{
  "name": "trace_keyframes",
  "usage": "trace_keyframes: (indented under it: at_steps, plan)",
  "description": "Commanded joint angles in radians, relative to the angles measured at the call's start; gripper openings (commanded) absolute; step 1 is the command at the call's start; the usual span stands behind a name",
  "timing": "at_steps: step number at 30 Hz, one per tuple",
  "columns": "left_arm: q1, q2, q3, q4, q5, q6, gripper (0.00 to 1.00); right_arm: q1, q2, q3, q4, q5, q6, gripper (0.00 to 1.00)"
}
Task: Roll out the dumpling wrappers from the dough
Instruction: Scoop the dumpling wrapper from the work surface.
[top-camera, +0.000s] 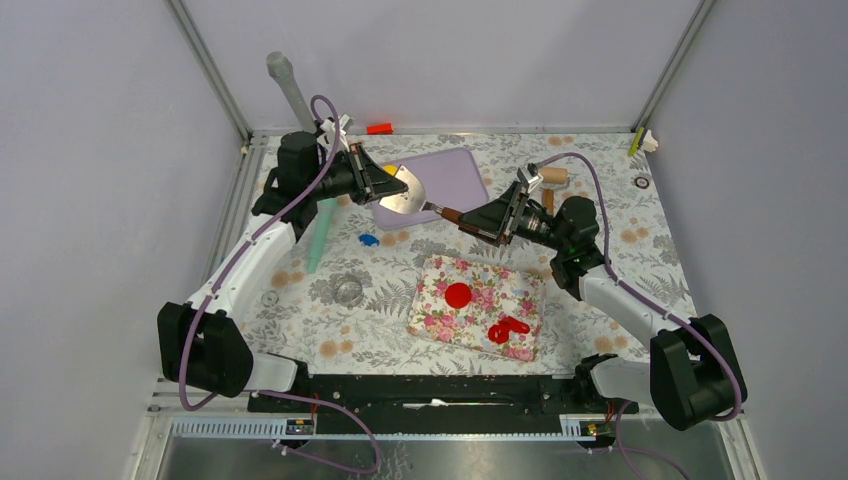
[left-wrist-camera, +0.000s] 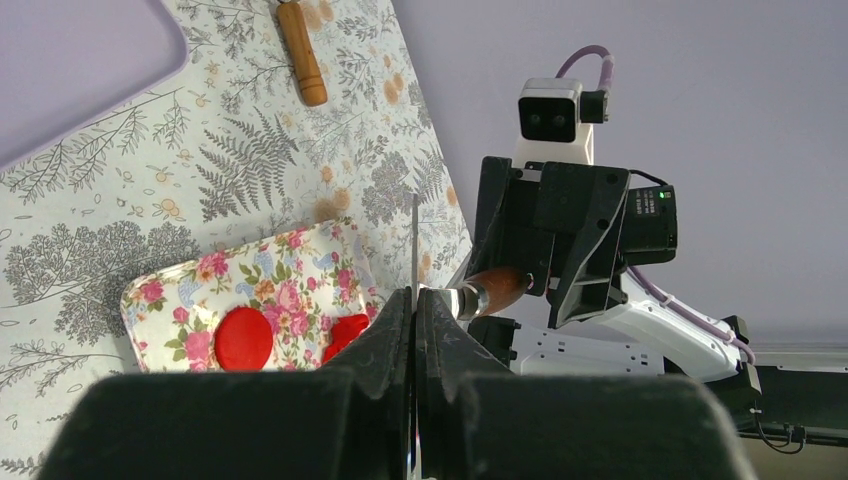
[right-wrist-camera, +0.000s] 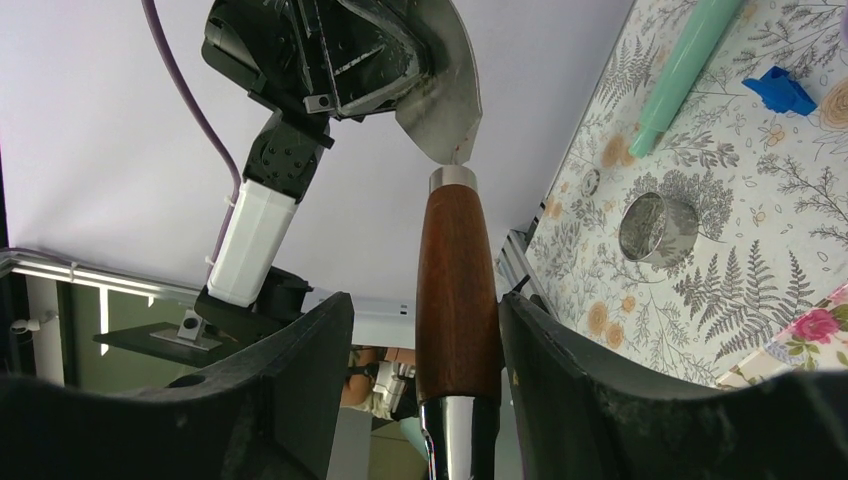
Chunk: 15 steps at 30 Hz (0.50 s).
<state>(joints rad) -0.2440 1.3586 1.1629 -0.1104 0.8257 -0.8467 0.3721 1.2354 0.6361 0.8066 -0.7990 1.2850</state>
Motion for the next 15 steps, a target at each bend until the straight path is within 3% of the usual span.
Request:
trace_keyframes:
  at_steps: [1, 15]
  plan:
    - [0.002, -0.011, 0.037, 0.087, 0.015, -0.02, 0.0, 0.008, -0.012, -0.002, 0.079, -0.031, 0.007, 0.63]
    - [0.002, -0.004, 0.027, 0.065, 0.022, 0.003, 0.0, 0.014, -0.003, 0.026, 0.074, -0.022, -0.004, 0.6]
